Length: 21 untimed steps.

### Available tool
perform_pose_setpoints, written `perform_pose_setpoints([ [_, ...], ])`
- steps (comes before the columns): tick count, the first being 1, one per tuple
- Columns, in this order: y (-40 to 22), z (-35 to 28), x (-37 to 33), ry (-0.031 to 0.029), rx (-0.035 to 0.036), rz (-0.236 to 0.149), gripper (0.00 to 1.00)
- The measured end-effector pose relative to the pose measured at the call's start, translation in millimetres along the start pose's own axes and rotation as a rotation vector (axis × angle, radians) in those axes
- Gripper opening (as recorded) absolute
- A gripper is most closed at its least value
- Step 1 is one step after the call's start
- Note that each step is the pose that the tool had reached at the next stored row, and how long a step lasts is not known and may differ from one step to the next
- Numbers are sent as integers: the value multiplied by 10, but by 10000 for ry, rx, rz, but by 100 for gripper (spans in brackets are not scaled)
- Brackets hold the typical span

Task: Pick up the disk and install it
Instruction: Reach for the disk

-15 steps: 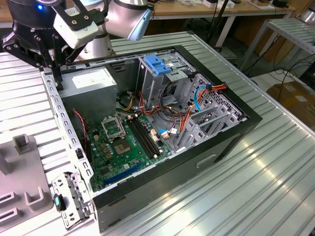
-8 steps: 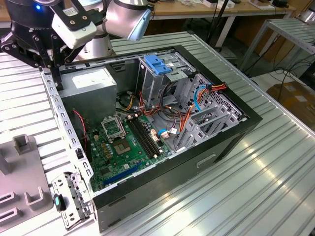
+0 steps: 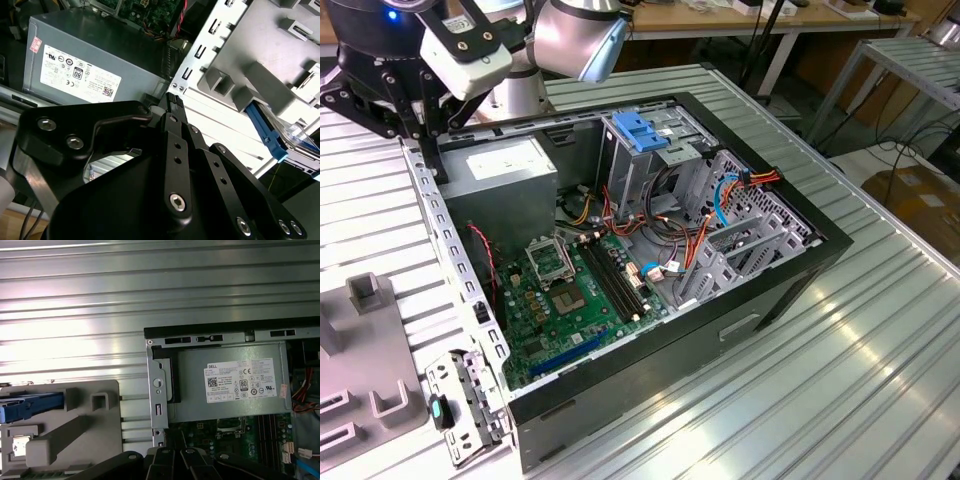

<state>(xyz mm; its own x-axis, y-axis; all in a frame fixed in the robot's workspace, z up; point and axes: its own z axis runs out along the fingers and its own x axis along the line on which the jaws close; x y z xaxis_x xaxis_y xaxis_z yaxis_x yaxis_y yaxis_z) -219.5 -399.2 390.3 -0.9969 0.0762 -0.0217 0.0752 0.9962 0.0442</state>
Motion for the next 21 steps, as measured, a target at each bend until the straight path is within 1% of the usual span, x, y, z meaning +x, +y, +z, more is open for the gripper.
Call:
perform_pose_setpoints([
  [21, -5, 0, 65, 1, 1, 0, 11],
])
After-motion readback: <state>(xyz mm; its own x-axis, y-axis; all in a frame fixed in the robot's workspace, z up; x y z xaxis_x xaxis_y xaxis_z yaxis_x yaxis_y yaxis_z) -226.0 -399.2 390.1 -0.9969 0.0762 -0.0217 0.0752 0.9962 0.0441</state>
